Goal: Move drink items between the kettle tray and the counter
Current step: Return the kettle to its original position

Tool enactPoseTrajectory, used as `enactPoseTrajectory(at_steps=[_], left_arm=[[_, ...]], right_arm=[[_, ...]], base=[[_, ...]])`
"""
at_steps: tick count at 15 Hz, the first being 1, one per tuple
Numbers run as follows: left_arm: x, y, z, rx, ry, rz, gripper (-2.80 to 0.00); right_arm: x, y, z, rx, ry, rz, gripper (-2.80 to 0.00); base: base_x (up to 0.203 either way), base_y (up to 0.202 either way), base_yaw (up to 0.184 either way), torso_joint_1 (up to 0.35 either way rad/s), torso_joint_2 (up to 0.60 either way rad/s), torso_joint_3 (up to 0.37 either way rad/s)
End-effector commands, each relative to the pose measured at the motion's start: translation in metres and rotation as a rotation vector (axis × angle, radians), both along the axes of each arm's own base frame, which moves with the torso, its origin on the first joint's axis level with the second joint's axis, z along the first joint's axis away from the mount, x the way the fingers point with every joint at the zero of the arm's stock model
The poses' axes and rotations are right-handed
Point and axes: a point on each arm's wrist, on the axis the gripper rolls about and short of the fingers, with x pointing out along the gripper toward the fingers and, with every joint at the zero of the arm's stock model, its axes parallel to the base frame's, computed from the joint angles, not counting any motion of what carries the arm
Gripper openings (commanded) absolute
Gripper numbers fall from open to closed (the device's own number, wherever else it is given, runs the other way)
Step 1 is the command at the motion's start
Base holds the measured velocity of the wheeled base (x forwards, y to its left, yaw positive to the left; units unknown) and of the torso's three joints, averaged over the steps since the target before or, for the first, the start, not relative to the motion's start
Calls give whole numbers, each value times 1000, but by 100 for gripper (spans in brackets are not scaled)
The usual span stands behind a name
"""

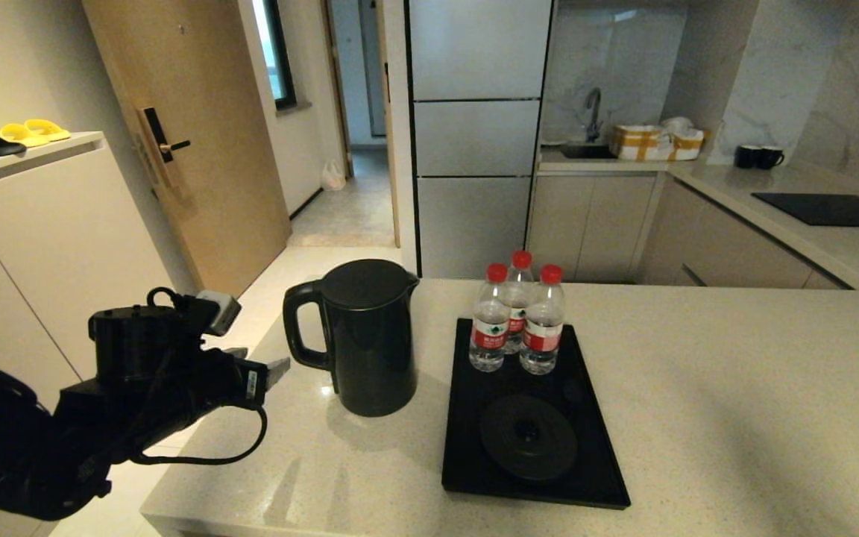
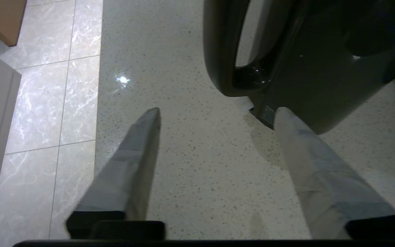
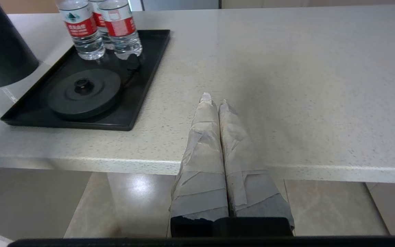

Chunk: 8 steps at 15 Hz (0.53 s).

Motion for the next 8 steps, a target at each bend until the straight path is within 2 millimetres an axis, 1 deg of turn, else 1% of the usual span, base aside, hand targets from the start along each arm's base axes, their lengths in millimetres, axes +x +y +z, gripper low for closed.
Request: enactPoseTrajectory(at_steps=[1,3,5,8], left_arm=[[1,-4,0,-1,-6,-14,0],[2,-5,0,-3,-7,-16,0],[3,-14,2,-10,-35,-41,0],[4,-17,-2,-11,-51,-47,0]], right_arm=[[0,0,0,0,1,0,-280],[0,0,0,0,1,0,-280],[0,0,0,0,1,0,-280],[0,0,0,0,1,0,-280]], base=[[0,0,0,0,0,0],[0,0,0,0,0,0],[0,0,0,0,0,0],[0,0,0,0,0,0]])
